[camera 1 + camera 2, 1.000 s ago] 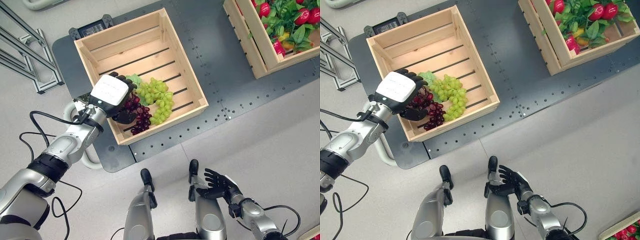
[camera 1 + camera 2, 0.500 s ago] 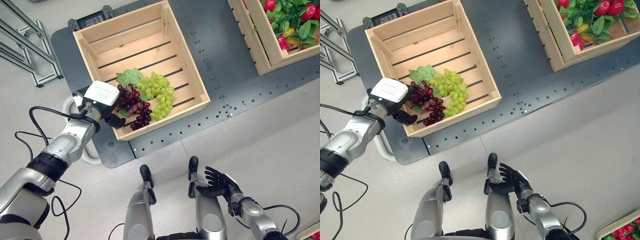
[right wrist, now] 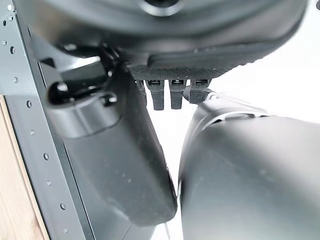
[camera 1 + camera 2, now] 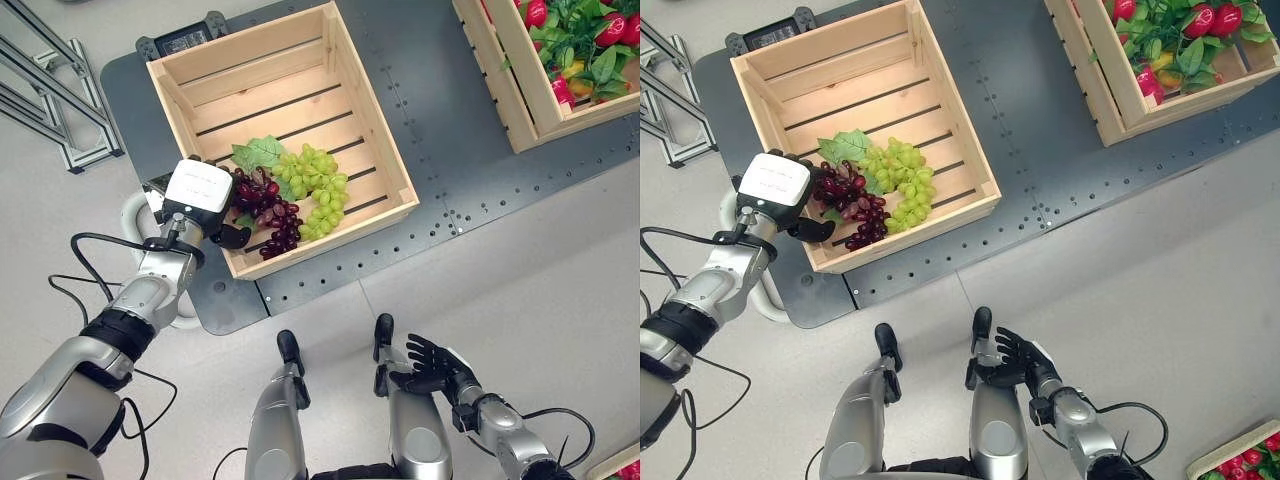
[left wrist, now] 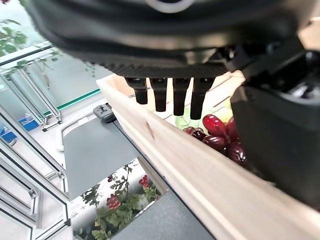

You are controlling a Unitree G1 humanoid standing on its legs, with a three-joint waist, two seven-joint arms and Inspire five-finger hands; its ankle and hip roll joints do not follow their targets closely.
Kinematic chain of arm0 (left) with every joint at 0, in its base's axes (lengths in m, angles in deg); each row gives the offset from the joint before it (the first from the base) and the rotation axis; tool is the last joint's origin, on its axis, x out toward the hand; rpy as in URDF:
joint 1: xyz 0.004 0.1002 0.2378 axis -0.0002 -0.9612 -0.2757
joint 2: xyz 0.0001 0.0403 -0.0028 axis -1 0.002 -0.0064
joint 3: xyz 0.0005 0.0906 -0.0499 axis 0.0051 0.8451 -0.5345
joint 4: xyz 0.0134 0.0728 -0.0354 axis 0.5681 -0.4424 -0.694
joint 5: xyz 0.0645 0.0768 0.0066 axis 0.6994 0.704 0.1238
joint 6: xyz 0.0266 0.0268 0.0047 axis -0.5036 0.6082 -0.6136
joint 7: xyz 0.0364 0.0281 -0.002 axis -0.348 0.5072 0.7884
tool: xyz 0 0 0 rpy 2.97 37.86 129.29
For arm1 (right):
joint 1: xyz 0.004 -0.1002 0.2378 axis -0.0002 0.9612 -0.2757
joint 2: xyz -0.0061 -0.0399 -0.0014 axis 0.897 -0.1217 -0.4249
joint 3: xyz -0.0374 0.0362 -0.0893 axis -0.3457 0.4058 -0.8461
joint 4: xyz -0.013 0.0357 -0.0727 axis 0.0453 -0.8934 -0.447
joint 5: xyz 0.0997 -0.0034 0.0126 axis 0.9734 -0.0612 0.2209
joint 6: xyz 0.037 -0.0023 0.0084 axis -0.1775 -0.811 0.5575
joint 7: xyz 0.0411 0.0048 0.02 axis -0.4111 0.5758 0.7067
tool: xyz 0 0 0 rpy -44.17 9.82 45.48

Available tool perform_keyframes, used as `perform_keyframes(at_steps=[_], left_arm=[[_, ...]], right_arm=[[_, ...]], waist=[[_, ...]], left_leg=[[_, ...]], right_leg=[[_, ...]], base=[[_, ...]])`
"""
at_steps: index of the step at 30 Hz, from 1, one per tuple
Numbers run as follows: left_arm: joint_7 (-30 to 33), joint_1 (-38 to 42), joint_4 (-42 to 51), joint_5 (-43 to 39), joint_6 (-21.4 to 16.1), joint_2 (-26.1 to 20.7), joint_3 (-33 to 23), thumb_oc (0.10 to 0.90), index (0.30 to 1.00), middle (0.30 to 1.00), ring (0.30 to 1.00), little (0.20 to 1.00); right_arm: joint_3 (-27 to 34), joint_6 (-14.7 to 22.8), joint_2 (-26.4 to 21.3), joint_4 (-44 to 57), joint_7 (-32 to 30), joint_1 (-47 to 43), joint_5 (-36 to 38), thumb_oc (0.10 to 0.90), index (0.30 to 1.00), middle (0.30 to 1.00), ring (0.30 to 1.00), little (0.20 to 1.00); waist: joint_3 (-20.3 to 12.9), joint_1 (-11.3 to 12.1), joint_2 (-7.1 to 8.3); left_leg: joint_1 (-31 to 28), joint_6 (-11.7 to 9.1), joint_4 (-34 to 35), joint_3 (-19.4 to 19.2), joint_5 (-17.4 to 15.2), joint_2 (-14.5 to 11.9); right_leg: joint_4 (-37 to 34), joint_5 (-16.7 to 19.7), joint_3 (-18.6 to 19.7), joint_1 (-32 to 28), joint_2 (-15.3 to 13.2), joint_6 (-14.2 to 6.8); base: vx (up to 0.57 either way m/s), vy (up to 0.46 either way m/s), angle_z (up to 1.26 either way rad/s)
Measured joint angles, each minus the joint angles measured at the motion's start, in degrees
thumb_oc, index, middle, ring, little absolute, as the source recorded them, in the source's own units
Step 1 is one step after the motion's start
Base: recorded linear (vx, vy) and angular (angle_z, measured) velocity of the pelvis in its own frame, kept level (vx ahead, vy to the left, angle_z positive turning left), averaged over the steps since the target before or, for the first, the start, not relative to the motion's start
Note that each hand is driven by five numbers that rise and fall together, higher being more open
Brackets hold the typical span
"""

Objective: Pick up the fruits from the basket on one side to the basket on the other side

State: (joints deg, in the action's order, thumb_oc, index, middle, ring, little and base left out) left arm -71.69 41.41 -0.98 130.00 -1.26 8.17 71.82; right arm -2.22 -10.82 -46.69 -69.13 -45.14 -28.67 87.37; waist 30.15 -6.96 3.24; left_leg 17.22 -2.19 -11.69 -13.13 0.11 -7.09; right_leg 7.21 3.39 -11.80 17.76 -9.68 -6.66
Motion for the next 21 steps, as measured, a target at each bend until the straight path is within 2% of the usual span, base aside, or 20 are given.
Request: perform_keyframes(at_steps=[4, 10, 21], left_arm=[[2.68, 0.39, -1.92, 0.05, 0.00, 1.03, -0.13, 0.800, 0.900, 0.900, 0.900, 0.900], [2.81, 1.52, -4.97, 0.91, -0.05, 2.08, 0.06, 0.800, 0.900, 0.900, 0.900, 0.900], [2.06, 5.26, -7.59, 13.50, 3.28, 3.94, 3.54, 0.800, 0.900, 0.900, 0.900, 0.900]], right_arm=[[-1.11, 0.01, 0.10, -0.31, -0.43, -0.65, 0.19, 0.800, 0.900, 0.900, 0.900, 0.900], [-1.41, 0.00, 0.29, -0.44, -0.49, -1.01, 0.28, 0.800, 0.900, 0.900, 0.900, 0.900], [-3.57, 0.00, 0.49, -0.97, -0.56, -3.11, 2.30, 0.800, 0.900, 0.900, 0.900, 0.900]], waist=[[0.11, -0.04, 0.70], [0.19, -0.28, 1.10], [0.18, -1.44, 2.06]], left_leg=[[0.16, -0.01, -0.06, -0.04, -0.01, -0.10], [0.44, -0.03, -0.14, -0.48, -0.02, -0.33], [1.72, -0.32, -0.34, -1.15, -0.21, -0.98]], right_leg=[[-0.01, 0.00, 0.04, 0.14, 0.08, 0.01], [-0.02, 0.04, 0.28, 0.56, 0.21, 0.07], [-0.06, 0.15, 0.71, 2.21, 0.88, 0.38]], base=[[0.00, 0.000, 0.00], [0.00, 0.000, -0.01], [0.01, -0.009, -0.03]])
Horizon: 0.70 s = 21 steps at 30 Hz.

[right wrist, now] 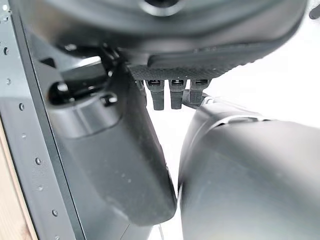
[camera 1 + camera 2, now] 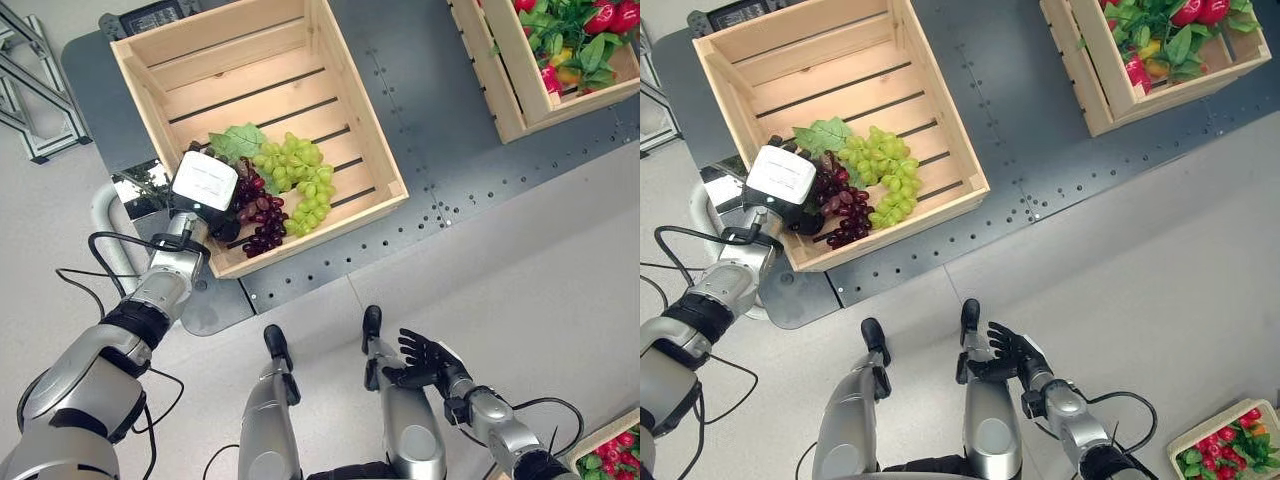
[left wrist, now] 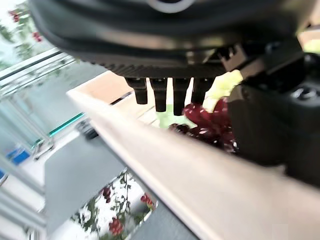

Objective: Pick up the fruits from the basket on one side to the basket on the other side

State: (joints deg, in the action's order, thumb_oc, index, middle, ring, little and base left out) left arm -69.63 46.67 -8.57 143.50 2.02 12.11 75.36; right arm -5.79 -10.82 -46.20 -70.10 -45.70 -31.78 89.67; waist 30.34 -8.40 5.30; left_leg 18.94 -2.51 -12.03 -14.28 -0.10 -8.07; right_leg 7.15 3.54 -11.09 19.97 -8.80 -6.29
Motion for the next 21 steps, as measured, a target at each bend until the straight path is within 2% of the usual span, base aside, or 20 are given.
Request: perform_keyframes(at_steps=[6, 11, 12, 13, 14, 15, 21], left_arm=[[-4.01, 4.05, 0.27, 7.50, 0.47, 0.45, 3.74, 0.800, 0.900, 0.900, 0.900, 0.900], [-7.31, 5.29, 0.27, 8.55, 1.02, 0.83, 4.90, 0.800, 0.900, 0.900, 0.900, 0.900], [-8.20, 5.29, 0.27, 8.64, 1.14, 0.89, 5.02, 0.751, 0.827, 0.827, 0.827, 0.827], [-8.87, 5.29, 0.27, 8.66, 1.17, 0.97, 5.06, 0.582, 0.573, 0.573, 0.573, 0.573], [-9.34, 5.29, 0.27, 8.71, 1.20, 1.12, 5.07, 0.505, 0.458, 0.458, 0.458, 0.458], [-9.42, 5.29, 0.27, 8.71, 1.21, 1.24, 5.07, 0.400, 0.300, 0.300, 0.300, 0.300], [-9.52, 5.95, -0.67, 9.05, 1.70, 1.94, 5.46, 0.400, 0.300, 0.300, 0.300, 0.300]], right_arm=[[-0.21, 0.01, 0.02, -0.23, 0.00, -0.41, 0.02, 0.800, 0.900, 0.900, 0.900, 0.900], [-0.27, 0.04, 0.11, -0.75, 0.00, -0.87, 0.07, 0.800, 0.900, 0.900, 0.900, 0.900], [-0.27, 0.10, 0.12, -0.80, 0.00, -0.87, 0.07, 0.800, 0.900, 0.900, 0.900, 0.900], [-0.27, 0.13, 0.12, -0.84, 0.00, -0.88, 0.07, 0.800, 0.900, 0.900, 0.900, 0.900], [-0.27, 0.16, 0.13, -0.86, 0.00, -0.88, 0.08, 0.800, 0.900, 0.900, 0.900, 0.900], [-0.27, 0.22, 0.15, -0.92, 0.00, -0.88, 0.09, 0.800, 0.900, 0.900, 0.900, 0.900], [-0.27, 0.73, 0.34, -1.10, 0.00, -0.88, 0.12, 0.800, 0.900, 0.900, 0.900, 0.900]], waist=[[0.00, -0.14, 0.00], [-0.01, -0.14, 0.02], [-0.01, -0.18, 0.03], [-0.01, -0.21, 0.03], [-0.01, -0.25, 0.03], [-0.02, -0.25, 0.04], [-0.03, -0.40, 0.06]], left_leg=[[1.22, -0.05, -0.35, 0.00, -0.04, -0.01], [1.75, -0.04, -0.40, -0.03, -0.04, -0.01], [1.76, -0.04, -0.40, -0.04, -0.04, -0.01], [1.79, -0.04, -0.40, -0.06, -0.05, -0.01], [1.85, -0.04, -0.40, -0.06, -0.05, -0.01], [1.87, -0.04, -0.40, -0.06, -0.05, -0.01], [1.96, -0.04, -0.41, -0.08, -0.05, -0.01]], right_leg=[[0.07, 0.03, 0.07, 1.04, -0.01, 0.04], [0.18, 0.03, 0.12, 1.65, -0.02, 0.04], [0.20, 0.03, 0.13, 1.67, -0.01, 0.04], [0.20, 0.03, 0.15, 1.71, -0.01, 0.04], [0.20, 0.03, 0.15, 1.75, -0.01, 0.04], [0.20, 0.03, 0.15, 1.77, -0.01, 0.04], [0.21, 0.03, 0.18, 1.85, -0.02, 0.04]], base=[[0.00, 0.000, 0.00], [0.00, 0.000, 0.00], [0.00, 0.000, 0.00], [0.00, 0.000, 0.00], [0.00, 0.000, 0.00], [0.00, 0.000, 0.00], [0.00, 0.000, 0.00]])
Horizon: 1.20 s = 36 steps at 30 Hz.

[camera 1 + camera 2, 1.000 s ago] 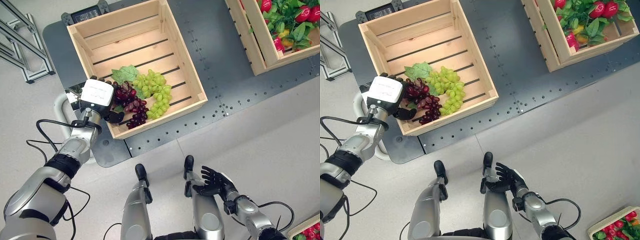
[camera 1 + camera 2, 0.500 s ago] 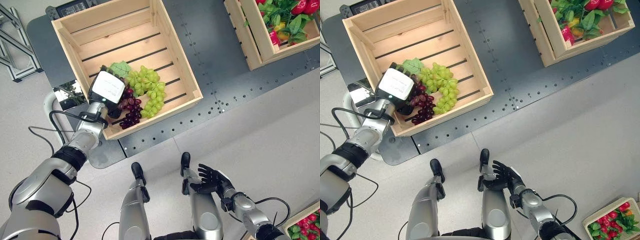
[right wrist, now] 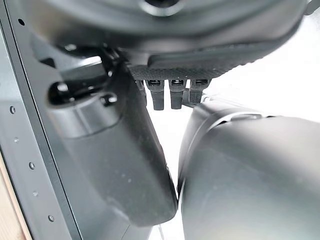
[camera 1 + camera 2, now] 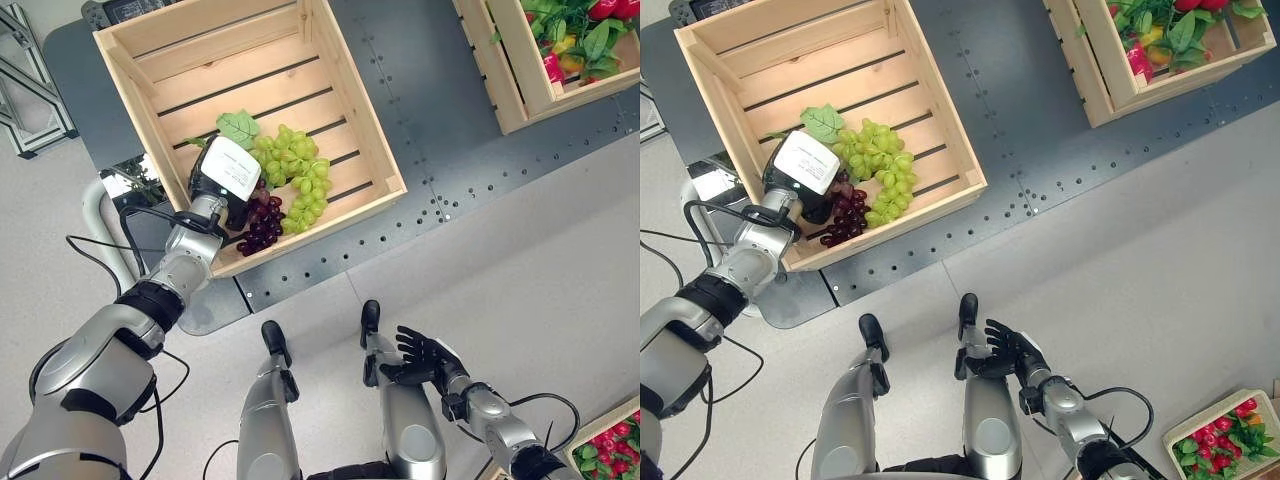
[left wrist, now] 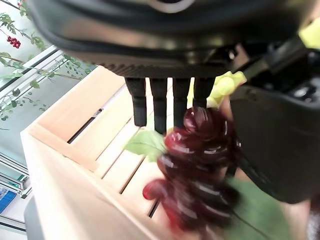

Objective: Pick up the fruits from the basket on one side to the basket on the other side

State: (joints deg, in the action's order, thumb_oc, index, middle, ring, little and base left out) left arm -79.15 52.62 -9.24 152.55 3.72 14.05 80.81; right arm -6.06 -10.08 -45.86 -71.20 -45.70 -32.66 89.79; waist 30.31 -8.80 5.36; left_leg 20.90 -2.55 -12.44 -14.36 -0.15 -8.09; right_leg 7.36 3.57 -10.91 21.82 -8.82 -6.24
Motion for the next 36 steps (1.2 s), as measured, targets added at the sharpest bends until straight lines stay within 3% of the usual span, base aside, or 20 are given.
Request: perform_keyframes(at_steps=[11, 16, 22, 26, 28, 33, 36], left_arm=[[2.22, -0.03, -0.79, -0.10, -2.49, -0.60, 0.37, 0.400, 0.300, 0.300, 0.300, 0.300], [4.05, -2.39, 6.37, -3.49, -3.37, -5.28, -0.07, 0.400, 0.300, 0.300, 0.300, 0.300], [7.88, -10.75, 18.75, -6.84, -5.06, -11.07, -7.41, 0.400, 0.300, 0.300, 0.300, 0.300], [8.96, -18.33, 26.34, -7.89, -6.84, -13.09, -17.09, 0.400, 0.300, 0.300, 0.300, 0.300], [9.53, -20.95, 29.23, -7.90, -7.05, -14.99, -18.59, 0.400, 0.300, 0.300, 0.300, 0.300], [9.49, -32.90, 38.17, -5.77, -10.33, -15.58, -28.76, 0.400, 0.300, 0.300, 0.300, 0.300], [9.49, -35.99, 41.81, -3.70, -12.03, -15.79, -31.08, 0.400, 0.300, 0.300, 0.300, 0.300]], right_arm=[[0.05, 0.18, 0.21, -0.22, -0.06, 0.01, 0.37, 0.800, 0.900, 0.900, 0.900, 0.900], [0.22, 0.37, 0.63, -0.13, -0.80, 0.27, 0.43, 0.800, 0.900, 0.900, 0.900, 0.900], [2.17, 2.00, 1.05, 3.08, -3.04, 3.30, 2.12, 0.800, 0.900, 0.900, 0.900, 0.900], [5.95, 2.52, 1.22, 8.03, -5.71, 6.67, 2.20, 0.800, 0.900, 0.900, 0.900, 0.900], [7.45, 3.04, 1.23, 9.45, -6.55, 7.56, 2.20, 0.800, 0.900, 0.900, 0.900, 0.900], [13.54, 3.70, 1.13, 18.99, -7.85, 10.79, 2.09, 0.800, 0.900, 0.900, 0.900, 0.900], [16.75, 3.86, 0.93, 25.50, -8.36, 11.19, 1.99, 0.800, 0.900, 0.900, 0.900, 0.900]], waist=[[0.00, 0.30, 0.01], [0.00, 0.54, 0.00], [0.01, 2.24, -0.05], [-0.01, 3.65, -0.13], [-0.03, 4.68, -0.16], [-0.16, 5.38, -0.32], [-0.67, 5.70, -0.70]], left_leg=[[-0.36, 0.01, 0.00, 0.12, 0.01, 0.06], [-1.40, 0.02, 0.06, 0.24, 0.03, 0.08], [-6.28, -0.44, 2.59, 0.55, 0.60, 0.22], [-9.27, -0.78, 5.84, 1.66, 1.82, 0.46], [-10.83, -0.99, 7.05, 1.69, 1.96, 0.47], [-18.14, -1.37, 12.31, 2.28, 2.63, 1.19], [-19.60, -1.34, 13.42, 2.68, 2.67, 1.47]], right_leg=[[0.19, 0.01, -0.08, -0.33, -0.07, 0.02], [0.29, 0.01, -0.27, -1.40, -0.12, 0.02], [-1.63, -0.02, -0.97, -6.30, 0.13, 0.01], [-4.44, 0.34, -2.67, -9.95, 0.45, 0.05], [-5.40, 0.33, -2.90, -11.52, 0.62, 0.04], [-10.47, 0.77, -4.28, -19.31, 0.98, -0.63], [-11.42, 0.86, -4.16, -20.84, 0.92, -0.74]], base=[[0.00, 0.000, 0.00], [0.00, 0.000, 0.00], [0.00, -0.001, 0.03], [0.01, -0.004, 0.16], [0.03, -0.007, 0.05], [0.07, 0.008, 0.09], [0.06, 0.024, 0.06]])
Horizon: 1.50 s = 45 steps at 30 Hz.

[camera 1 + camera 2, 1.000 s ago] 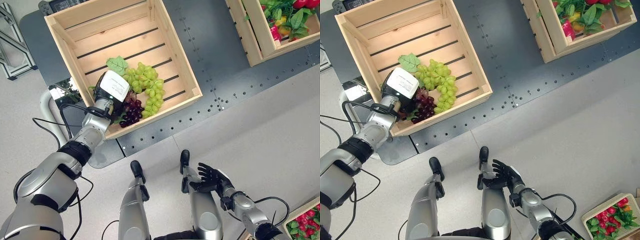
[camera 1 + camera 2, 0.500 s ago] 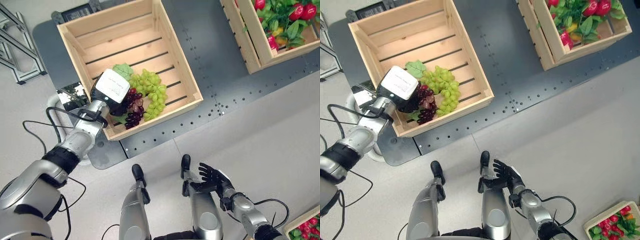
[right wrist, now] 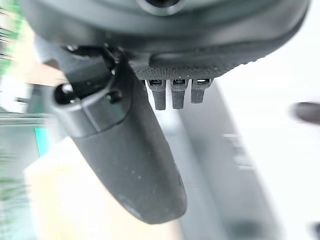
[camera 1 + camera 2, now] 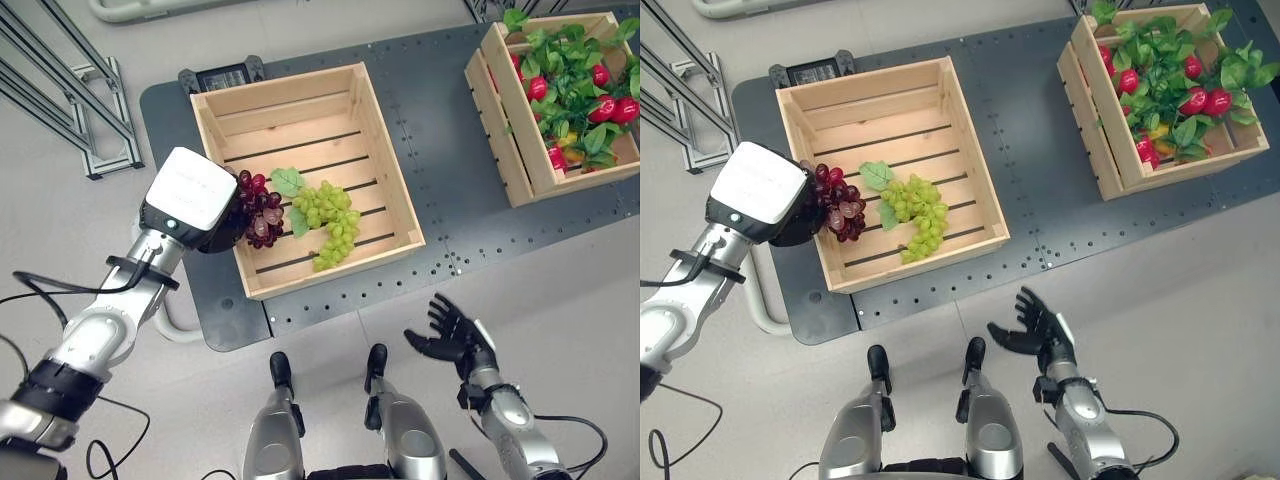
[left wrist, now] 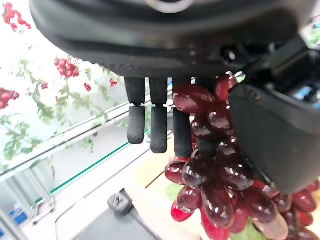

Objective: Pick up the fruits from the basket on one side to the basket on the other side

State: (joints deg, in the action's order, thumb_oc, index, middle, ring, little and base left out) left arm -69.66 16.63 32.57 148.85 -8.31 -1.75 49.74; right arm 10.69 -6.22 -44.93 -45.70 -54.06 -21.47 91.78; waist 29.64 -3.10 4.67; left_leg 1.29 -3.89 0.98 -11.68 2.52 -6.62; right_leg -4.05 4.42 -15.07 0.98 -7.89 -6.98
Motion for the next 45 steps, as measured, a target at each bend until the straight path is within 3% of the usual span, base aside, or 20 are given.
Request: perform_keyframes(at_steps=[8, 15, 19, 28, 34, 45], left_arm=[[-4.16, -2.20, 8.16, 4.52, -6.25, 1.05, -1.13, 0.400, 0.300, 0.300, 0.300, 0.300], [-8.76, -1.94, 8.48, 9.20, -11.03, 4.10, 1.89, 0.400, 0.300, 0.300, 0.300, 0.300], [-12.34, -0.67, 8.61, 10.64, -12.94, 6.09, 6.53, 0.400, 0.300, 0.300, 0.300, 0.300], [-16.17, 2.11, 11.24, 9.98, -13.06, 9.25, 8.84, 0.400, 0.300, 0.300, 0.300, 0.300], [-16.43, 2.11, 12.13, 9.32, -13.05, 9.32, 9.05, 0.400, 0.300, 0.300, 0.300, 0.300], [-16.57, 2.10, 12.14, 9.32, -13.05, 9.32, 9.05, 0.400, 0.300, 0.300, 0.300, 0.300]], right_arm=[[4.66, -2.48, -2.79, 18.58, 0.13, -3.60, 0.28, 0.800, 0.900, 0.900, 0.900, 0.900], [3.97, -2.80, -4.53, 24.53, 2.23, -9.15, 3.07, 0.800, 0.900, 0.900, 0.900, 0.900], [-1.20, -6.13, -4.60, 24.52, 2.49, -9.78, 5.34, 0.800, 0.900, 0.900, 0.900, 0.900], [-9.34, -12.32, -5.14, 23.75, 3.35, -11.36, 7.05, 0.800, 0.900, 0.900, 0.900, 0.900], [-9.79, -15.18, -7.29, 23.60, 8.03, -11.40, 11.85, 0.800, 0.900, 0.900, 0.900, 0.900], [-9.87, -16.93, -7.66, 21.64, 10.66, -11.37, 11.85, 0.800, 0.900, 0.900, 0.900, 0.900]], waist=[[-1.57, 0.77, -0.72], [-8.77, 1.10, -2.89], [-12.15, 1.10, -3.71], [-14.55, 1.36, -3.62], [-17.63, 1.29, -3.54], [-18.77, 1.31, -2.67]], left_leg=[[-5.76, 0.04, 2.97, 0.49, 0.03, 0.43], [-6.13, 0.14, 3.93, 0.46, 0.10, 0.57], [-6.92, 0.14, 4.06, 0.38, 0.10, 0.62], [-6.95, -0.22, 4.11, 0.46, 1.01, 0.43], [-6.95, -0.22, 4.39, 0.46, 1.03, 0.43], [-7.05, -0.19, 4.12, 0.37, 1.05, 0.46]], right_leg=[[-0.95, 0.01, 0.11, -4.69, -0.07, 0.02], [-1.00, 0.01, 0.15, -4.62, -0.14, 0.01], [-1.01, 0.00, 0.17, -5.31, -0.17, 0.00], [-1.04, -0.26, 0.29, -5.45, -0.07, -0.38], [-1.05, -0.28, 0.33, -5.44, -0.02, -0.40], [-1.04, -0.24, 0.44, -5.44, -0.02, -0.44]], base=[[0.02, 0.004, -0.01], [0.00, 0.000, 0.00], [0.00, 0.000, 0.00], [0.02, -0.003, 0.00], [0.01, -0.001, 0.00], [0.02, 0.002, 0.00]])
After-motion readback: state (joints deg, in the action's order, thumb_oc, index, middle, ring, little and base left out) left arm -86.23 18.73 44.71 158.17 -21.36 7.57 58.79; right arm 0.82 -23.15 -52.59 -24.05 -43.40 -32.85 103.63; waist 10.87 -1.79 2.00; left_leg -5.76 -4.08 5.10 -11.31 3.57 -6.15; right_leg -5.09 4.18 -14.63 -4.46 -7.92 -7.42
